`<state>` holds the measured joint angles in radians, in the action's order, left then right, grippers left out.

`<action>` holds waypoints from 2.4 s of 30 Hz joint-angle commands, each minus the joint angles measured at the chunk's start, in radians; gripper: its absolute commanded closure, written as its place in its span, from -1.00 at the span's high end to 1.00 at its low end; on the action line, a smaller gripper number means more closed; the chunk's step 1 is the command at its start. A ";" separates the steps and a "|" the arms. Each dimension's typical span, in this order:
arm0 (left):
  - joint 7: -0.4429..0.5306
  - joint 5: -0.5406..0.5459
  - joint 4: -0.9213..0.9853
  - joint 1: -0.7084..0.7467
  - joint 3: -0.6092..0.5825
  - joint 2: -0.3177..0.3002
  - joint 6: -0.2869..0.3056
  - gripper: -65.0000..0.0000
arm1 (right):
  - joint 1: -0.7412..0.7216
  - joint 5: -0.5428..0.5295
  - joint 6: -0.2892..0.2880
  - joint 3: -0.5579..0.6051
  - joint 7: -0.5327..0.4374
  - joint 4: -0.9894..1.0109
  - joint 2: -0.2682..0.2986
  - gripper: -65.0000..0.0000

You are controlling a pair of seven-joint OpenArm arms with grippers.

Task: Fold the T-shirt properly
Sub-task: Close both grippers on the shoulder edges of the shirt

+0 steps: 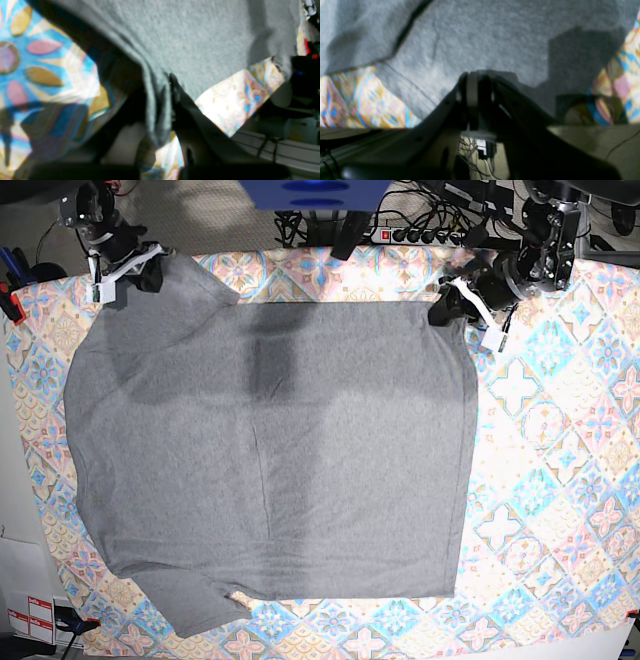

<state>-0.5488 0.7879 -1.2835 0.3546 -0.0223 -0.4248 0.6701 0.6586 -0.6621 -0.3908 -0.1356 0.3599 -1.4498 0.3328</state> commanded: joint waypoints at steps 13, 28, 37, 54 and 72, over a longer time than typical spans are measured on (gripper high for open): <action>0.014 -0.023 -0.011 0.001 0.009 0.001 0.027 -1.00 | 0.014 -0.002 -0.001 -0.097 -0.078 -0.015 0.010 -0.95; 0.014 -0.023 -0.011 0.002 0.009 0.001 0.027 -1.00 | 0.010 -0.008 0.000 -0.250 0.060 -0.007 0.007 -0.40; 0.014 -0.025 -0.011 0.002 0.009 0.001 0.027 -1.00 | 0.005 -0.011 -0.067 -0.286 0.167 -0.006 0.007 -0.24; 0.014 -0.025 -0.011 0.005 0.009 -0.004 0.027 -1.00 | -0.147 -0.006 -0.307 -0.333 0.341 0.151 0.005 0.19; 0.012 -0.025 -0.011 0.004 0.009 -0.004 0.027 -1.00 | -0.113 0.000 -0.307 -0.393 0.339 0.148 -0.051 0.18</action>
<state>-0.5388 0.7593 -1.2835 0.3573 -0.0174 -0.4156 0.6876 0.5335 -0.6853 -0.7044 -0.5224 0.6727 -1.2987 0.2710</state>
